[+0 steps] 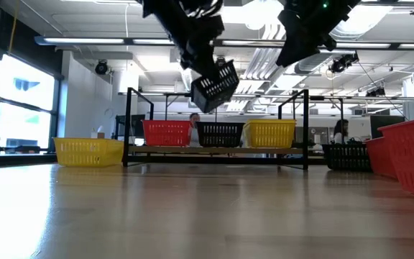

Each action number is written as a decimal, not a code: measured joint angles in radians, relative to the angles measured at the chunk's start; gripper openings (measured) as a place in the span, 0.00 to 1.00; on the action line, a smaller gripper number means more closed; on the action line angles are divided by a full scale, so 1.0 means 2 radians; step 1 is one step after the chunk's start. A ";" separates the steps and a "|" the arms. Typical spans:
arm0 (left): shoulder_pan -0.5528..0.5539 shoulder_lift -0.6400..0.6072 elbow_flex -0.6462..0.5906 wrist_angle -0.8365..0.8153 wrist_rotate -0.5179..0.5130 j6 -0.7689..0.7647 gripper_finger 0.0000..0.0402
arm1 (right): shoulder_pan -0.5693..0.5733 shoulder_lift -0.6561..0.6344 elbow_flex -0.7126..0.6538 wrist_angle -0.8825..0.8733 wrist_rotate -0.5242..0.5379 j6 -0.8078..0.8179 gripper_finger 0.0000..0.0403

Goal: Stack baskets on shelf by color
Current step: Stack the bottom black bin on the black bins on the shelf, then stack the bottom red bin on the red bin on the shelf

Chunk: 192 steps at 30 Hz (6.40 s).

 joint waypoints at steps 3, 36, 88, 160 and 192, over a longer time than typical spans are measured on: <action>-0.001 0.016 0.000 0.000 0.000 0.014 0.00 | -0.002 0.000 0.000 -0.008 -0.001 0.000 0.22; 0.000 0.050 0.000 -0.037 -0.031 0.065 0.00 | -0.002 0.000 0.000 -0.020 0.001 0.036 0.22; -0.002 0.049 0.000 -0.017 -0.048 0.056 0.32 | -0.001 0.000 0.000 -0.038 -0.015 0.045 0.22; -0.180 -0.115 -0.043 -0.119 0.019 -0.087 0.34 | 0.313 0.121 0.000 -0.447 -0.270 0.923 0.22; -0.180 -0.115 -0.043 -0.118 -0.007 -0.090 0.34 | 0.313 0.260 -0.032 -0.367 -0.328 0.936 0.22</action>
